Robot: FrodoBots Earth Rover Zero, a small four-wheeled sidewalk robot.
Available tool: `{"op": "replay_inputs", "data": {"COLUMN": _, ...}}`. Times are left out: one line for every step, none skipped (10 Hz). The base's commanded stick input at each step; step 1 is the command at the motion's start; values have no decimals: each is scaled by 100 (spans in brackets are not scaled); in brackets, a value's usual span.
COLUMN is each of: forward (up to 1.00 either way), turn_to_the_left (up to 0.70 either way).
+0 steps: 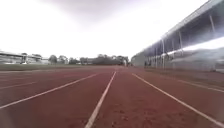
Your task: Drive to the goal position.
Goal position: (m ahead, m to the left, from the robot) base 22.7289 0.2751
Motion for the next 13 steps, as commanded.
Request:
{"op": "replay_inputs", "data": {"forward": 45, "turn_to_the_left": 0}}
{"op": "replay_inputs", "data": {"forward": 45, "turn_to_the_left": 0}}
{"op": "replay_inputs", "data": {"forward": 45, "turn_to_the_left": 0}}
{"op": "replay_inputs", "data": {"forward": 45, "turn_to_the_left": 0}}
{"op": "replay_inputs", "data": {"forward": 45, "turn_to_the_left": 0}}
{"op": "replay_inputs", "data": {"forward": 45, "turn_to_the_left": 0}}
{"op": "replay_inputs", "data": {"forward": 45, "turn_to_the_left": 0}}
{"op": "replay_inputs", "data": {"forward": 45, "turn_to_the_left": 0}}
{"op": "replay_inputs", "data": {"forward": 45, "turn_to_the_left": 0}}
{"op": "replay_inputs", "data": {"forward": 45, "turn_to_the_left": 0}}
{"op": "replay_inputs", "data": {"forward": 45, "turn_to_the_left": 0}}
{"op": "replay_inputs", "data": {"forward": 45, "turn_to_the_left": 0}}
{"op": "replay_inputs", "data": {"forward": 45, "turn_to_the_left": 0}}
